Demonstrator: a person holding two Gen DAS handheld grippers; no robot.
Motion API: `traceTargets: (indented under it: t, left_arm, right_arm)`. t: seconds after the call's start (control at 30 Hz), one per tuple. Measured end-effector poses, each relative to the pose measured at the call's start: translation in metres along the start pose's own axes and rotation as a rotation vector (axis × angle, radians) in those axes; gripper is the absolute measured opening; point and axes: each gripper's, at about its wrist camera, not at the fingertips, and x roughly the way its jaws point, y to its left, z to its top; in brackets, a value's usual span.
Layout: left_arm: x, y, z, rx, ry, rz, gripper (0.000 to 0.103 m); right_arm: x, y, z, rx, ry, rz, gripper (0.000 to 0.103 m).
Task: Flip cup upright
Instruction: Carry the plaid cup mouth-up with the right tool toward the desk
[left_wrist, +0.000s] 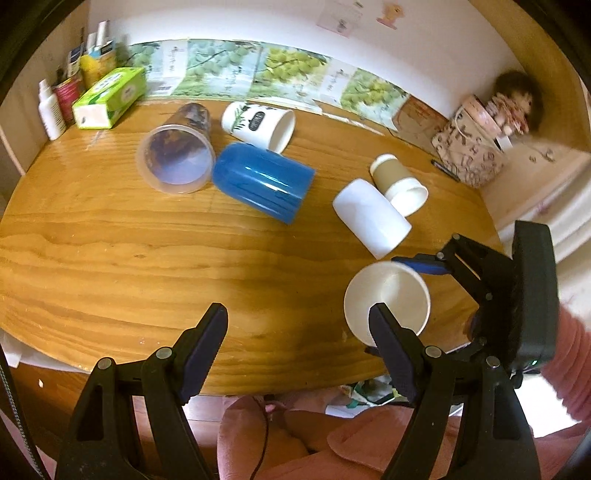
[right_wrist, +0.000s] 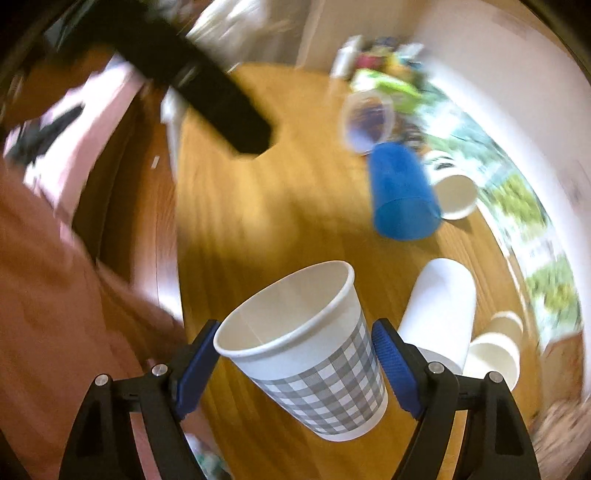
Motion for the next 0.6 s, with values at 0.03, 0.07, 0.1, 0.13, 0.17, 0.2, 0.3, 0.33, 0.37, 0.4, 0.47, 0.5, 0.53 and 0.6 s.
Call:
traceTargets:
  t: [0.03, 0.07, 0.1, 0.13, 0.17, 0.2, 0.3, 0.33, 0.37, 0.4, 0.47, 0.5, 0.53, 0.6]
  left_arm:
    - [-0.001, 0.001, 0.000, -0.007, -0.003, 0.001, 0.082]
    - [-0.001, 0.001, 0.001, -0.011, -0.006, 0.004, 0.082]
    - [-0.002, 0.001, 0.001, -0.013, -0.010, 0.006, 0.082]
    - [-0.002, 0.001, 0.001, -0.014, -0.013, 0.009, 0.082]
    - [-0.003, 0.001, 0.001, -0.014, -0.015, 0.013, 0.082]
    - [-0.003, 0.000, 0.001, -0.012, -0.018, 0.015, 0.082]
    - [-0.002, -0.003, 0.000, 0.000, -0.019, 0.029, 0.082]
    - [-0.001, -0.003, -0.001, -0.002, -0.016, 0.030, 0.082]
    - [0.000, -0.003, -0.001, -0.005, -0.012, 0.028, 0.082]
    - [0.000, -0.003, -0.002, -0.009, -0.009, 0.027, 0.082]
    - [0.000, -0.003, -0.004, -0.014, -0.004, 0.021, 0.082]
    - [0.000, -0.004, -0.004, -0.014, -0.002, 0.023, 0.082]
    - [0.000, -0.004, -0.005, -0.014, -0.002, 0.028, 0.082]
    - [-0.001, -0.005, -0.006, -0.010, -0.001, 0.034, 0.082]
  right_arm:
    - [-0.003, -0.005, 0.002, 0.068, -0.034, -0.001, 0.082]
    - [-0.005, -0.009, 0.002, 0.110, -0.056, 0.000, 0.082]
    - [-0.007, -0.015, 0.003, 0.181, -0.091, 0.002, 0.082]
    - [-0.010, -0.018, 0.002, 0.229, -0.116, 0.006, 0.082]
    - [-0.012, -0.023, 0.002, 0.282, -0.143, 0.015, 0.082]
    - [-0.014, -0.027, 0.001, 0.337, -0.168, 0.022, 0.082]
    - [-0.017, -0.039, -0.002, 0.479, -0.230, 0.029, 0.082]
    - [-0.018, -0.042, -0.003, 0.515, -0.247, 0.026, 0.082]
    - [-0.018, -0.045, -0.004, 0.556, -0.268, 0.025, 0.082]
    - [-0.017, -0.048, -0.005, 0.592, -0.286, 0.029, 0.082]
    - [-0.018, -0.053, -0.007, 0.655, -0.316, 0.046, 0.082]
    - [-0.017, -0.055, -0.008, 0.687, -0.331, 0.060, 0.082]
    - [-0.016, -0.057, -0.007, 0.712, -0.350, 0.075, 0.082]
    - [-0.016, -0.060, -0.008, 0.754, -0.377, 0.098, 0.082]
